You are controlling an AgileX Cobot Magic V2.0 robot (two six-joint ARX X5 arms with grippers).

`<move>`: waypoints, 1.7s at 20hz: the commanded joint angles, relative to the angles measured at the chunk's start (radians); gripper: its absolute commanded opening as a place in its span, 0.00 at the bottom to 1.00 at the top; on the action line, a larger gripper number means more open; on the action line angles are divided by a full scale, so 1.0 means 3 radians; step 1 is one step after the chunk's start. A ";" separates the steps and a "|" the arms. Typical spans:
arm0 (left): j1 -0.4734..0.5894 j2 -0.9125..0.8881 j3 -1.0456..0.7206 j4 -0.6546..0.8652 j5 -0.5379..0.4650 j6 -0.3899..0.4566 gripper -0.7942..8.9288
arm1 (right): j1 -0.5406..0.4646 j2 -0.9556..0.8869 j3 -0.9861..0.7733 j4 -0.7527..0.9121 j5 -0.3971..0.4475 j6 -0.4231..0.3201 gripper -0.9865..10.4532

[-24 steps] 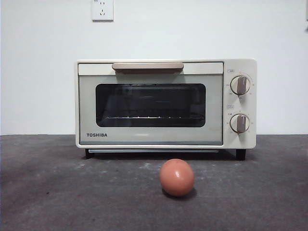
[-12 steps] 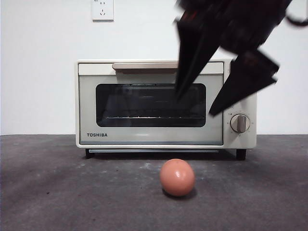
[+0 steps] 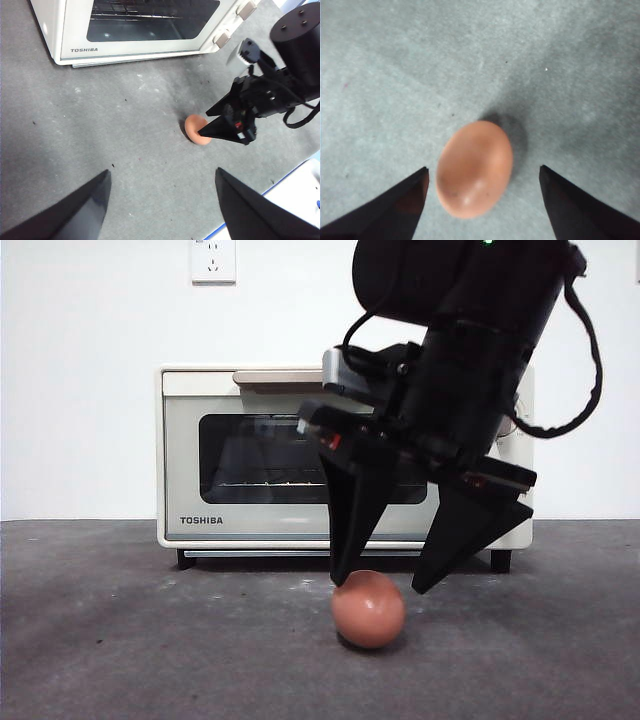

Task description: Eggoven

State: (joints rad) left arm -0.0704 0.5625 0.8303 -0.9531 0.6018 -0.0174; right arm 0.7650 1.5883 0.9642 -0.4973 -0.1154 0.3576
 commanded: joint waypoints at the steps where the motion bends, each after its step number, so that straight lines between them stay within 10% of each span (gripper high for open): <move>1: -0.0008 0.0019 0.0067 0.0037 0.0013 -0.0006 0.42 | 0.0056 0.0137 0.0058 0.0118 0.0004 0.0083 0.40; 21: -0.0008 0.0019 0.0067 0.0042 0.0013 -0.0006 0.31 | 0.0083 0.0244 0.0060 0.0228 0.0053 0.0015 0.09; 34: -0.0090 0.0304 0.0086 0.1245 0.0371 -0.0383 0.09 | 0.0075 -0.1770 0.0066 -0.0524 0.0502 -0.0159 0.09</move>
State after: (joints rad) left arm -0.0975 0.6472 0.8330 -0.5926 0.7067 -0.1036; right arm 0.7784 1.0534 0.9665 -0.6598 0.0307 0.3229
